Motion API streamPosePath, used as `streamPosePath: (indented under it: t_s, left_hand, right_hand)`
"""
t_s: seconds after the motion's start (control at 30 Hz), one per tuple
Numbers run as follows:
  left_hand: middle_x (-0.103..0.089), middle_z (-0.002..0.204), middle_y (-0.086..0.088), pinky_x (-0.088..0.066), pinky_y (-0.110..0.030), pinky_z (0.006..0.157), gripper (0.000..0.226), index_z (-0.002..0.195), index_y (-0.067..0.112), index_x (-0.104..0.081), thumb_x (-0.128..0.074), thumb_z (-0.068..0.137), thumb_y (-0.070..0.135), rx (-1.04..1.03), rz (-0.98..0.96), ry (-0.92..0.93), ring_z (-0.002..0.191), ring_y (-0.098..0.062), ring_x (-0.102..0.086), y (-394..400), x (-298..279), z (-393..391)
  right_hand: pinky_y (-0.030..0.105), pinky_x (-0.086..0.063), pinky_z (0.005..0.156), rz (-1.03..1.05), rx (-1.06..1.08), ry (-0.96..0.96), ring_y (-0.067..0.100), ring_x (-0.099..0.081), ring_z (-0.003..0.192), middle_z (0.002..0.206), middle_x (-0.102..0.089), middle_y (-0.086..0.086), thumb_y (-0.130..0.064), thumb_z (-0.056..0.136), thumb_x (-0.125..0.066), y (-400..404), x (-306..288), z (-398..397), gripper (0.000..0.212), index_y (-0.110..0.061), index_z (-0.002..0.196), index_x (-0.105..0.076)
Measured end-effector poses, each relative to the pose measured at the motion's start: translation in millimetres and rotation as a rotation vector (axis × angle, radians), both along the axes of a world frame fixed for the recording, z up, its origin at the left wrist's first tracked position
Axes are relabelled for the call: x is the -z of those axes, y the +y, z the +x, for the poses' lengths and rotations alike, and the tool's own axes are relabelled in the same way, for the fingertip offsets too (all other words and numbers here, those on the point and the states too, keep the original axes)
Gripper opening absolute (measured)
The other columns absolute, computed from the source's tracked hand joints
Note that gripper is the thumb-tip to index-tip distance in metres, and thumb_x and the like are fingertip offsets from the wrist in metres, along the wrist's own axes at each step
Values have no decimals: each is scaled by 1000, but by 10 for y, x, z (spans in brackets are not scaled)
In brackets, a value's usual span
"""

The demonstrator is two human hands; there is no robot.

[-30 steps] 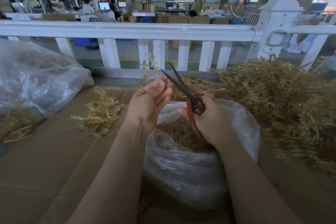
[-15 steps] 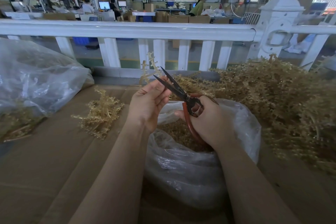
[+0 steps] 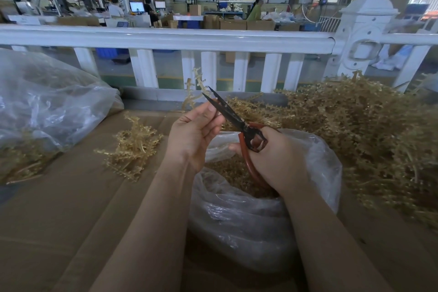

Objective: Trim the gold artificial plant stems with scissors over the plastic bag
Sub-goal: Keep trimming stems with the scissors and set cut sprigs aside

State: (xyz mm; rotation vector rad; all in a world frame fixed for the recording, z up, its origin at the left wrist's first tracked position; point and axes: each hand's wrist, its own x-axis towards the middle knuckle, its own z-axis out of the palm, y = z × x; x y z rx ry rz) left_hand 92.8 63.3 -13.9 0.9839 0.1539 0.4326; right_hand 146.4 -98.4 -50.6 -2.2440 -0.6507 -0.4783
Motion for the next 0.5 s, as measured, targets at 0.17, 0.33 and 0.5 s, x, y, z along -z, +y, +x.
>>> streamPosePath:
  t_s: [0.17, 0.33, 0.5]
  left_hand:
    - [-75, 84, 2, -53, -14, 60, 19, 98, 13, -72, -69, 79, 18, 24, -22, 14, 69, -4, -69, 1, -1, -10]
    - [-74, 80, 4, -52, -14, 62, 10, 90, 15, -72, -67, 81, 16, 89, 17, 28, 69, -3, -66, -23, 11, -27]
    - [-72, 75, 4, -53, -14, 63, 13, 84, 16, -73, -69, 72, 18, 92, 21, 31, 66, -4, -66, -22, 24, -16]
  right_hand:
    - [30, -55, 63, -16, 11, -50, 4, -59, 68, 71, -62, -13, -88, 68, -50, -12, -33, -40, 68, -24, 86, -64]
    - [31, -53, 62, -47, 44, -95, 7, -59, 67, 67, -60, -12, -88, 68, -46, -23, -64, -65, 69, -22, 82, -60]
    - [33, -55, 64, -60, 59, -121, 9, -60, 68, 70, -63, -10, -91, 67, -39, -20, -68, -60, 76, -20, 83, -62]
